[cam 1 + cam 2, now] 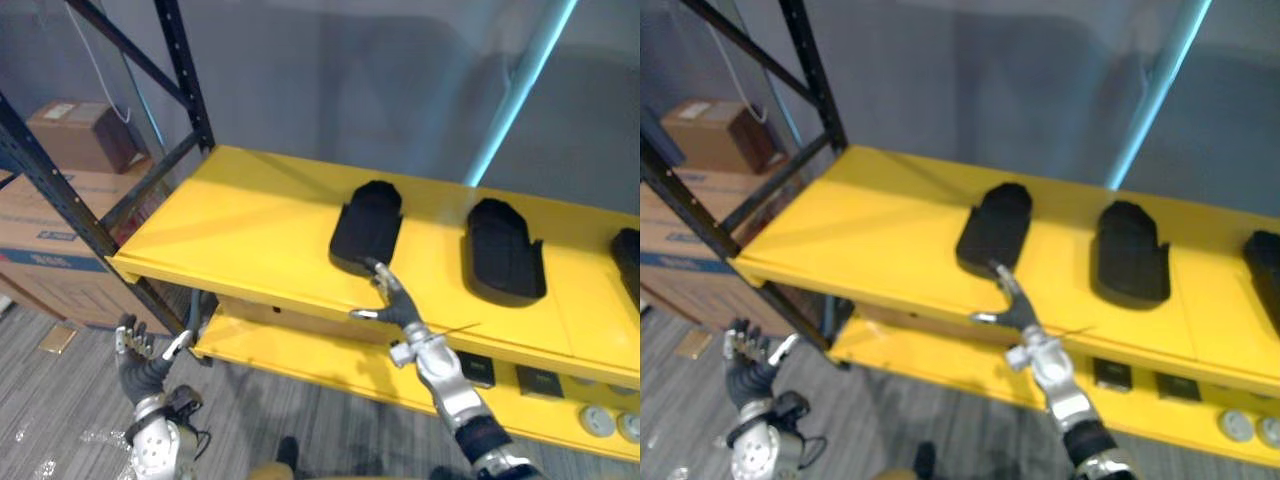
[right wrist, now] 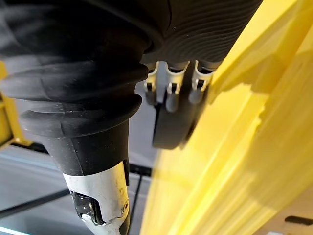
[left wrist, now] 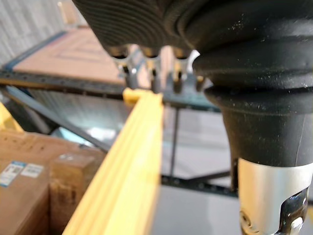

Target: Walk over and take plastic housings, then place them on the shelf

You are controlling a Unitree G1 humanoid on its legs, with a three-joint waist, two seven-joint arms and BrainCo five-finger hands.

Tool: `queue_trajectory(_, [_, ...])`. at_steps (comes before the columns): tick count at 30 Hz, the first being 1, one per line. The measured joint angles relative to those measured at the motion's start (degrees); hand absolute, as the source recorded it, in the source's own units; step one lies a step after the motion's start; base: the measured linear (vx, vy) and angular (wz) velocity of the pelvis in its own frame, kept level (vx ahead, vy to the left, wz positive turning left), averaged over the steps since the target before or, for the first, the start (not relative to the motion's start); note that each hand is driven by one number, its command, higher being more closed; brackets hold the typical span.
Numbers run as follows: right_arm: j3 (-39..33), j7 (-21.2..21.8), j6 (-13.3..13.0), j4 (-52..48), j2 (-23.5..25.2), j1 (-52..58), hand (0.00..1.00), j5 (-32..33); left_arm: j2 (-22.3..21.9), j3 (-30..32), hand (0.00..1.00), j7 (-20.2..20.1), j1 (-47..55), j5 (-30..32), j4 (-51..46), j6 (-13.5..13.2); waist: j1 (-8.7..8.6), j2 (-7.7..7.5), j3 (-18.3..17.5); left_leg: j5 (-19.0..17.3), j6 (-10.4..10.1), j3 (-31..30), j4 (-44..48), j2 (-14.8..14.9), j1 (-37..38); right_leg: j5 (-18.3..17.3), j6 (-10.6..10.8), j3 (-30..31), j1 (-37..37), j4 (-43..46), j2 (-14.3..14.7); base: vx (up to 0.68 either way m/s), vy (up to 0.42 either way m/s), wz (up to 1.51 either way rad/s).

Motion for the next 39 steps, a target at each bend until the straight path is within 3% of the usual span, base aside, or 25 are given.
queue_trajectory(6, [0.01, -1.04, -0.03, 3.85, -0.11, -1.98, 0.0, 0.04, 0.24, -1.92, 0.0, -0.12, -1.25, 0.01, 1.19, -0.16, 1.14, 0.16, 0.18, -0.29, -0.26, 0.01, -0.01, 0.3, 0.89, 0.05, -0.07, -0.01, 1.12, -0.75, 0.46, 0.0, 0.0, 0.0])
queue_trajectory(16, [0.0, -4.76, 0.17, 6.97, -0.03, -4.85, 0.0, -0.04, 0.32, -1.95, 0.0, -0.04, -1.89, 0.0, 2.2, -0.21, 1.43, -1.07, 0.94, -0.3, -0.28, -0.07, -0.01, 0.42, 0.88, 0.1, -0.13, -0.07, 1.41, -0.93, 0.62, 0.0, 0.0, 0.0])
queue_trajectory(22, [-0.01, -6.51, 0.32, 7.21, 0.04, -5.05, 0.0, -0.21, 0.3, -2.0, 0.0, 0.09, -2.32, 0.0, 2.21, -0.3, 1.52, -1.01, 0.99, -0.32, -0.3, -0.22, -0.01, 0.42, 0.87, 0.1, -0.13, -0.19, 1.5, -0.96, 0.67, 0.0, 0.0, 0.0])
queue_trajectory(39, [-1.46, -17.02, 1.29, 8.88, 1.24, -7.07, 0.0, -5.51, 0.3, -2.07, 0.0, 0.5, -3.24, -0.18, 2.2, -0.51, 1.72, -1.11, 2.72, -0.22, -0.36, -0.87, 0.0, 0.4, 0.82, 0.09, -0.14, -0.84, 1.67, -0.98, 0.75, 0.0, 0.0, 0.01])
